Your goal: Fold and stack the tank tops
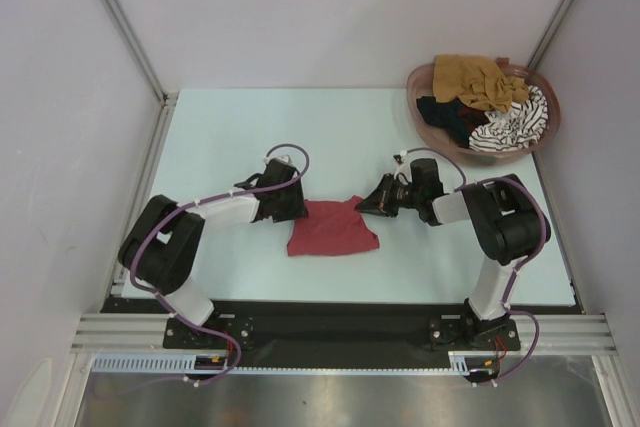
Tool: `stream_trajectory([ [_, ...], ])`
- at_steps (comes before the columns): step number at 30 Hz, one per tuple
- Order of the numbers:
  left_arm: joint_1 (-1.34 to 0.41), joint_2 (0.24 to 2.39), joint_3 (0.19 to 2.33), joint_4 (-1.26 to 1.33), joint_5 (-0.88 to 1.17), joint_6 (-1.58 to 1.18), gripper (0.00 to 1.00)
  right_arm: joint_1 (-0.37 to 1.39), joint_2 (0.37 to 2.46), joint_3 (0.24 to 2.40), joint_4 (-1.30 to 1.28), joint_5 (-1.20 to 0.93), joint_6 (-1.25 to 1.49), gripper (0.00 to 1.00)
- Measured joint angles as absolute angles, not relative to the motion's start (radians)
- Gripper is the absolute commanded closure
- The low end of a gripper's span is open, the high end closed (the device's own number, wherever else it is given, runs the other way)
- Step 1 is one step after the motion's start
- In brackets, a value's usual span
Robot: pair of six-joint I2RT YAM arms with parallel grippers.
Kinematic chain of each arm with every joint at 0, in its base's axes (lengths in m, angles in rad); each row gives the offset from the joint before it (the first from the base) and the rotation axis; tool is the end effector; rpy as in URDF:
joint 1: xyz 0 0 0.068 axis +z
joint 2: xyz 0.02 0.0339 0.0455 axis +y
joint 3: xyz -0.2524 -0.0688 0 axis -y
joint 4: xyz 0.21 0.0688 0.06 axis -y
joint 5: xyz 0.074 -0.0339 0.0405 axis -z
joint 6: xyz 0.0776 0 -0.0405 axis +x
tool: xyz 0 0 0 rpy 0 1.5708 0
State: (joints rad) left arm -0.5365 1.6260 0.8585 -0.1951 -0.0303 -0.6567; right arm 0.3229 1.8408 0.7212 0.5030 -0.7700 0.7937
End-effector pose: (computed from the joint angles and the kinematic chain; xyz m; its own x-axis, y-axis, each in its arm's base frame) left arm 0.2705 -0.1581 0.1385 -0.8615 -0.1977 -0.4677 -0.0378 0.9435 -0.3291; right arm 0.3041 0.1587 0.1189 -0.9309 0.2282 -0.2851 -0.1464 0.4818 0.8639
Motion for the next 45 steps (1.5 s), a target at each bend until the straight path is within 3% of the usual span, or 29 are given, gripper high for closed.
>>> stream_trajectory([
  [4, -0.537, 1.643, 0.860, -0.187, -0.027, -0.656, 0.52, 0.323, 1.841, 0.721, 0.519, -0.777, 0.793, 1.00],
  [8, -0.532, 1.643, 0.860, -0.179, -0.022, -0.657, 0.65, 0.323, 1.841, 0.721, 0.521, -0.777, 0.793, 1.00],
  [12, -0.515, 1.649, 0.841, -0.111, 0.031, -0.661, 1.00, 0.323, 1.841, 0.721, 0.522, -0.777, 0.793, 1.00],
  [19, -0.467, 1.654, 0.740, 0.119, 0.177, -0.658, 1.00, 0.316, 1.858, 0.719, 0.569, -0.806, 0.814, 1.00],
  [33, -0.299, 1.727, 0.477, 0.675, 0.540, -0.854, 1.00, 0.250, 2.025, 0.667, 0.904, -0.922, 1.027, 1.00],
  [45, -0.248, 1.798, 0.467, 0.776, 0.611, -0.897, 1.00, 0.184, 2.154, 0.628, 1.189, -0.983, 1.179, 1.00],
])
